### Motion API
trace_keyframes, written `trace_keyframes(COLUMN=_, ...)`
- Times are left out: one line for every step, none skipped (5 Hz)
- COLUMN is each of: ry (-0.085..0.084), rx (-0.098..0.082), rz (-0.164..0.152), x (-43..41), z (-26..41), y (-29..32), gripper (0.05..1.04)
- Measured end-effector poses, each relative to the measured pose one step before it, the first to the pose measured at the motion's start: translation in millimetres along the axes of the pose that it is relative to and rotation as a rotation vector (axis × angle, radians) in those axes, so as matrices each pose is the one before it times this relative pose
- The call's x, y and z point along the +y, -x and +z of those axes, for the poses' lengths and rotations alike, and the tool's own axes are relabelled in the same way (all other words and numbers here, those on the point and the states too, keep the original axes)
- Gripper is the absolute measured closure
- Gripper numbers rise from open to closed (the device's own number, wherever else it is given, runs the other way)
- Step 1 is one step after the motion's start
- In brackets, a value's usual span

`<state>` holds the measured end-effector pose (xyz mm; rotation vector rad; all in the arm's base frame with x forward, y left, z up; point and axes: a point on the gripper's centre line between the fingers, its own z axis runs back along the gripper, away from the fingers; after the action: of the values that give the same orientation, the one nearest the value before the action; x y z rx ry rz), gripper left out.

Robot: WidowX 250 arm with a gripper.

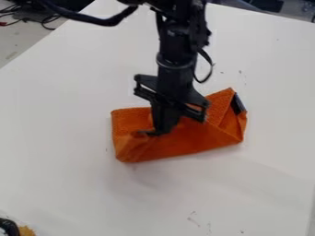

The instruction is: Fold the cloth from the bottom right to the top left

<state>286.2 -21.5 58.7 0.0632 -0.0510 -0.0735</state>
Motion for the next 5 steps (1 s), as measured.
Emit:
trace_keyframes(ry=-0.0090, rx=-0.0103, rz=-0.1053, x=27.60, z=-4.17, y=-32.36, gripper=0.998)
trace_keyframes(ry=-0.0096, rx=-0.0046, rz=-0.0516, x=31.39, z=-3.26, y=-21.94, gripper=0.998)
trace_keyframes(ry=-0.0029, rx=0.0256, rz=-0.0282, x=13.70, z=-0.94, y=-4.75, gripper=0.968)
trace_keyframes(ry=0.0107, rx=0.0041, rz=-0.0135, x=2.84, z=-2.55, y=1.77, gripper=0.794)
trace_keyframes(ry=0.0075, rx=-0.0187, rz=0.0015, x=-0.88, z=-0.67, y=-2.43, gripper=0.514)
